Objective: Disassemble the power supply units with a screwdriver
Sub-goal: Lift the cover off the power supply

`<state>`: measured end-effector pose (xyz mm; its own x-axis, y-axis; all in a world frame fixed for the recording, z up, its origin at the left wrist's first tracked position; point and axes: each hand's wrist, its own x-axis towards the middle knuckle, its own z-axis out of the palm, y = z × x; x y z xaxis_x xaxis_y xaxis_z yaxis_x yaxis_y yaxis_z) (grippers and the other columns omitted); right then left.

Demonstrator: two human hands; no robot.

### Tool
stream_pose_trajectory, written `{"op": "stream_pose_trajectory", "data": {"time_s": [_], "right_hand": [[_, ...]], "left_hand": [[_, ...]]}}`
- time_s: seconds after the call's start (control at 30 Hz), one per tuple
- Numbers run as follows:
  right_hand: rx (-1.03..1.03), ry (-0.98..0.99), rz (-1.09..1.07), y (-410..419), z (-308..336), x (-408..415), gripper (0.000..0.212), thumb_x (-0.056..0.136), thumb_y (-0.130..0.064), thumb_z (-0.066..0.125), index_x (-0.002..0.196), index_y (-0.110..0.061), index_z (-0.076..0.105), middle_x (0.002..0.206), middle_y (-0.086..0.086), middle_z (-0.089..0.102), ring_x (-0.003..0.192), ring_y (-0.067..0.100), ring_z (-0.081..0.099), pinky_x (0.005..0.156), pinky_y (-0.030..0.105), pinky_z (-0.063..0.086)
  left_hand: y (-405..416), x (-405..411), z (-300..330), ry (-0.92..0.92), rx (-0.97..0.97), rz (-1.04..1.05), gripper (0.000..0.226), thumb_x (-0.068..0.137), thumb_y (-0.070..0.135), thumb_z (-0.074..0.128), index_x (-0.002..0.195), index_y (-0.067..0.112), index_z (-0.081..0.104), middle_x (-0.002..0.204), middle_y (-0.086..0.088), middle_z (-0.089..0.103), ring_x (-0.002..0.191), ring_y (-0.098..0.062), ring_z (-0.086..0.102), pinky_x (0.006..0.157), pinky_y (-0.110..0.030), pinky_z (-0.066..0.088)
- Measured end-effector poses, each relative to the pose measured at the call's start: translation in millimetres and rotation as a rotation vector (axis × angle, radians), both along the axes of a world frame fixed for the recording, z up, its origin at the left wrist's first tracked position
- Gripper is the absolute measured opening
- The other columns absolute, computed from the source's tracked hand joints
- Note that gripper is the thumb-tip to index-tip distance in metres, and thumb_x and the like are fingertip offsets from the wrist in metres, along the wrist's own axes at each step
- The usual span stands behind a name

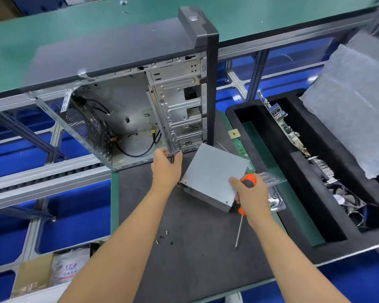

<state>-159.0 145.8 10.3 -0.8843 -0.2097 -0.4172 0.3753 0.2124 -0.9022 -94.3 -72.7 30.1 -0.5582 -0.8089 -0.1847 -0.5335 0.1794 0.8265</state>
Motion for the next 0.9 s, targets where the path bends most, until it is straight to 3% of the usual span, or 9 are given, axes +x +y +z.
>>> {"op": "stream_pose_trajectory", "data": {"time_s": [0.07, 0.17, 0.27, 0.33, 0.5, 0.6, 0.77, 0.83, 0.9], "right_hand": [[-0.012, 0.005, -0.023, 0, -1, 2, 0.032, 0.079, -0.032, 0.076, 0.083, -0.017, 0.049, 0.062, 0.009, 0.054, 0.044, 0.014, 0.048, 0.037, 0.021, 0.034], [-0.03, -0.016, -0.027, 1, -3, 4, 0.03, 0.081, -0.033, 0.075, 0.088, -0.016, 0.051, 0.067, 0.008, 0.057, 0.046, 0.013, 0.049, 0.037, 0.02, 0.036], [-0.038, -0.025, -0.021, 2, -5, 4, 0.032, 0.081, -0.034, 0.075, 0.088, -0.017, 0.05, 0.066, 0.007, 0.057, 0.046, 0.013, 0.05, 0.038, 0.021, 0.037], [-0.05, -0.023, -0.021, 2, -6, 3, 0.032, 0.081, -0.033, 0.076, 0.086, -0.017, 0.049, 0.065, 0.005, 0.057, 0.046, 0.012, 0.05, 0.039, 0.021, 0.038], [-0.066, -0.037, -0.022, 2, -8, 1, 0.032, 0.08, -0.034, 0.077, 0.079, -0.023, 0.047, 0.059, 0.0, 0.055, 0.044, 0.011, 0.05, 0.037, 0.02, 0.037], [-0.052, -0.049, -0.008, 3, -9, 0, 0.033, 0.078, -0.039, 0.077, 0.073, -0.029, 0.046, 0.057, 0.001, 0.055, 0.045, 0.012, 0.048, 0.038, 0.022, 0.037], [-0.033, -0.04, -0.021, 4, -10, -1, 0.031, 0.075, -0.044, 0.078, 0.072, -0.032, 0.049, 0.058, 0.003, 0.058, 0.046, 0.015, 0.05, 0.04, 0.024, 0.04], [-0.036, -0.032, -0.023, 3, -11, -1, 0.03, 0.074, -0.045, 0.077, 0.072, -0.032, 0.051, 0.059, 0.004, 0.059, 0.047, 0.016, 0.05, 0.041, 0.025, 0.04], [-0.039, -0.033, -0.024, 3, -11, -1, 0.029, 0.073, -0.045, 0.078, 0.074, -0.031, 0.052, 0.059, 0.004, 0.059, 0.047, 0.015, 0.051, 0.041, 0.025, 0.04]], "left_hand": [[-10, -12, -3, -0.028, 0.155, 0.011, 0.065, 0.098, 0.044, 0.058, 0.15, 0.012, 0.033, 0.141, -0.009, 0.053, 0.127, -0.027, 0.052, 0.104, -0.039, 0.043], [-26, -32, -9, -0.08, 0.244, 0.0, 0.061, 0.099, 0.043, 0.059, 0.146, 0.005, 0.046, 0.134, -0.011, 0.061, 0.121, -0.028, 0.057, 0.104, -0.041, 0.047], [-32, -50, -17, -0.046, 0.402, 0.038, 0.038, 0.1, 0.03, 0.06, 0.125, 0.001, 0.061, 0.093, -0.009, 0.069, 0.079, -0.02, 0.063, 0.071, -0.029, 0.055], [-30, -58, -18, -0.025, 0.462, 0.055, 0.026, 0.099, 0.014, 0.061, 0.12, -0.002, 0.061, 0.085, -0.006, 0.065, 0.067, -0.013, 0.061, 0.05, -0.02, 0.048], [-15, -69, -15, -0.012, 0.338, -0.221, 0.024, 0.1, 0.005, 0.053, 0.109, 0.011, 0.075, 0.096, 0.001, 0.074, 0.077, -0.009, 0.066, 0.063, -0.021, 0.053], [-18, -61, -13, 0.039, 0.337, -0.146, 0.025, 0.101, 0.003, 0.049, 0.109, 0.008, 0.072, 0.085, 0.002, 0.073, 0.061, -0.009, 0.057, 0.058, -0.02, 0.048], [-24, -40, -11, -0.013, 0.239, -0.237, 0.02, 0.104, 0.013, 0.047, 0.113, 0.024, 0.062, 0.095, 0.009, 0.07, 0.047, -0.006, 0.049, 0.056, -0.022, 0.047], [-21, -41, -12, -0.028, 0.235, -0.222, 0.021, 0.103, 0.013, 0.048, 0.099, 0.014, 0.069, 0.095, 0.016, 0.067, 0.042, -0.008, 0.046, 0.048, -0.023, 0.044], [-18, -45, -11, -0.077, 0.194, -0.176, 0.029, 0.099, 0.014, 0.053, 0.076, 0.009, 0.07, 0.077, 0.017, 0.064, 0.042, -0.014, 0.044, 0.044, -0.022, 0.038]]}}
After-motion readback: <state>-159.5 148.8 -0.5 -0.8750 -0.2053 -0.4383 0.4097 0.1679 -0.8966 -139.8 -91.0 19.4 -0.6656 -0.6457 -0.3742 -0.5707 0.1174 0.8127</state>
